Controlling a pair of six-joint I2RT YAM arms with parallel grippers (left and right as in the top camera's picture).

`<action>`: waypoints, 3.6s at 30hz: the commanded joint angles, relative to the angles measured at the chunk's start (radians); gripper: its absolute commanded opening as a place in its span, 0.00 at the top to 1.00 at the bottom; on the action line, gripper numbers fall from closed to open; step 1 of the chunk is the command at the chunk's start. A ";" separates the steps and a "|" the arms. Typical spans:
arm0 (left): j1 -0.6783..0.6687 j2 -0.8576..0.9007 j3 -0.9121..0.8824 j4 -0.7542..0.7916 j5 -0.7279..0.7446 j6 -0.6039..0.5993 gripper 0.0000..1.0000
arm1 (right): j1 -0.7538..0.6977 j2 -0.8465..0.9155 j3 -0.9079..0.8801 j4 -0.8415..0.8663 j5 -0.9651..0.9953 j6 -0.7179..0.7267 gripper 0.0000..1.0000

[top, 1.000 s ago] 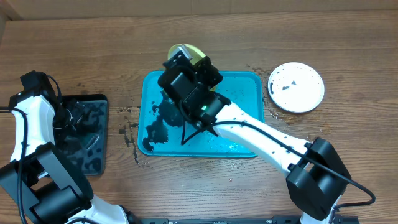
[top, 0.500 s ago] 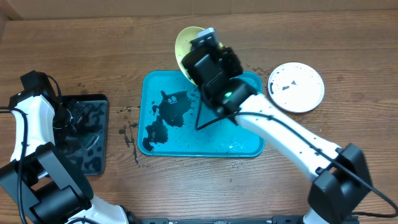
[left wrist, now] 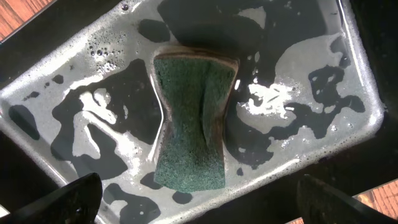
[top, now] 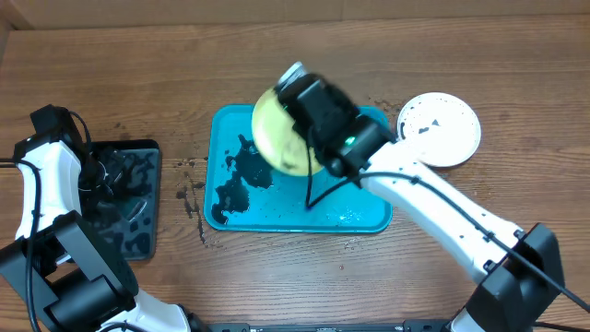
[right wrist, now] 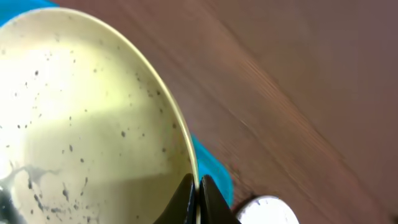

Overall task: Clean dirty plates on tray and stack at the side
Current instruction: 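Lift the yellow-green plate off the tray toward the right stack, then lower the yellow-green plate onto the white plate stack with the right gripper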

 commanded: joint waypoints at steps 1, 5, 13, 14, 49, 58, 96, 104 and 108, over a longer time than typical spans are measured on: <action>0.003 -0.008 0.019 0.002 0.005 -0.003 0.00 | 0.014 -0.030 0.019 0.026 -0.027 0.005 0.96; 0.003 -0.008 0.019 0.002 0.005 -0.003 0.00 | -0.038 -0.037 0.021 0.083 -0.009 0.169 0.96; 0.003 -0.008 0.019 0.002 0.005 -0.003 0.00 | -0.253 -0.092 0.024 0.076 -0.245 0.365 0.96; 0.003 -0.008 0.019 0.002 0.005 -0.003 0.00 | -0.273 -0.093 0.024 0.071 -0.282 0.365 0.96; 0.003 -0.008 0.019 0.002 0.005 -0.003 0.00 | -0.709 -0.092 0.024 -0.073 -0.615 0.761 0.96; 0.003 -0.008 0.019 0.002 0.005 -0.003 0.00 | -0.754 -0.092 0.024 -0.146 -0.608 0.760 0.96; 0.003 -0.008 0.019 0.002 0.005 -0.003 0.00 | -0.737 -0.292 -0.058 -0.167 -0.455 0.961 0.04; 0.003 -0.008 0.019 0.002 0.005 -0.003 0.00 | -0.595 -0.325 -0.058 -0.111 -0.288 0.931 0.00; 0.003 -0.008 0.019 0.002 0.005 -0.003 0.00 | -0.595 -0.325 -0.058 -0.111 -0.288 0.932 0.00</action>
